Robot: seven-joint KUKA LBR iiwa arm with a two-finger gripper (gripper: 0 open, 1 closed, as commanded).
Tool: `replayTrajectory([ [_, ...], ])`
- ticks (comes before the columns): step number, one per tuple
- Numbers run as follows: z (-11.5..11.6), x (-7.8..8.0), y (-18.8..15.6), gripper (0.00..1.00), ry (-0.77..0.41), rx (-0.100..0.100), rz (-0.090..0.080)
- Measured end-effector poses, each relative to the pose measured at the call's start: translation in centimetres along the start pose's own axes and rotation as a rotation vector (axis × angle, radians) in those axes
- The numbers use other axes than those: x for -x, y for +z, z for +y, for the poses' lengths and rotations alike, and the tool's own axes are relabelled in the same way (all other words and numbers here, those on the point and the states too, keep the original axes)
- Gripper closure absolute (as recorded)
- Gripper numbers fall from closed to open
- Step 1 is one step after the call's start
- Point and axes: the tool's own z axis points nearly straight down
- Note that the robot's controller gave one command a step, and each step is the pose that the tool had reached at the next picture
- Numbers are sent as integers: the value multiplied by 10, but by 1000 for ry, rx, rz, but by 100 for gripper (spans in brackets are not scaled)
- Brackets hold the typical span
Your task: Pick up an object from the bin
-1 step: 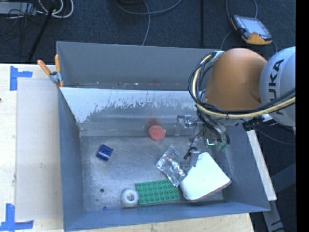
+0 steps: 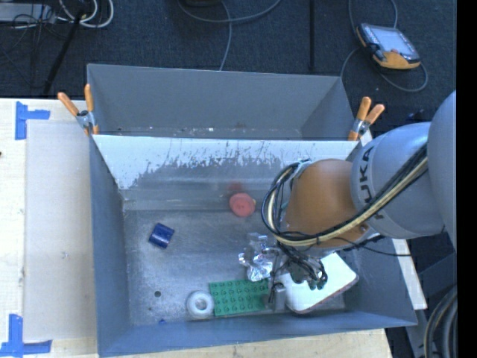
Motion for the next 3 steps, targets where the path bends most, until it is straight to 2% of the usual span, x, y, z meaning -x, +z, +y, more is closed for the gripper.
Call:
replayTrajectory([
  [1, -8, -35, -34, 0, -202, -3, -9],
  [2, -20, -39, -34, 0, -125, -2, -11],
  [3, 11, -27, -7, 0, -83, -6, -31],
])
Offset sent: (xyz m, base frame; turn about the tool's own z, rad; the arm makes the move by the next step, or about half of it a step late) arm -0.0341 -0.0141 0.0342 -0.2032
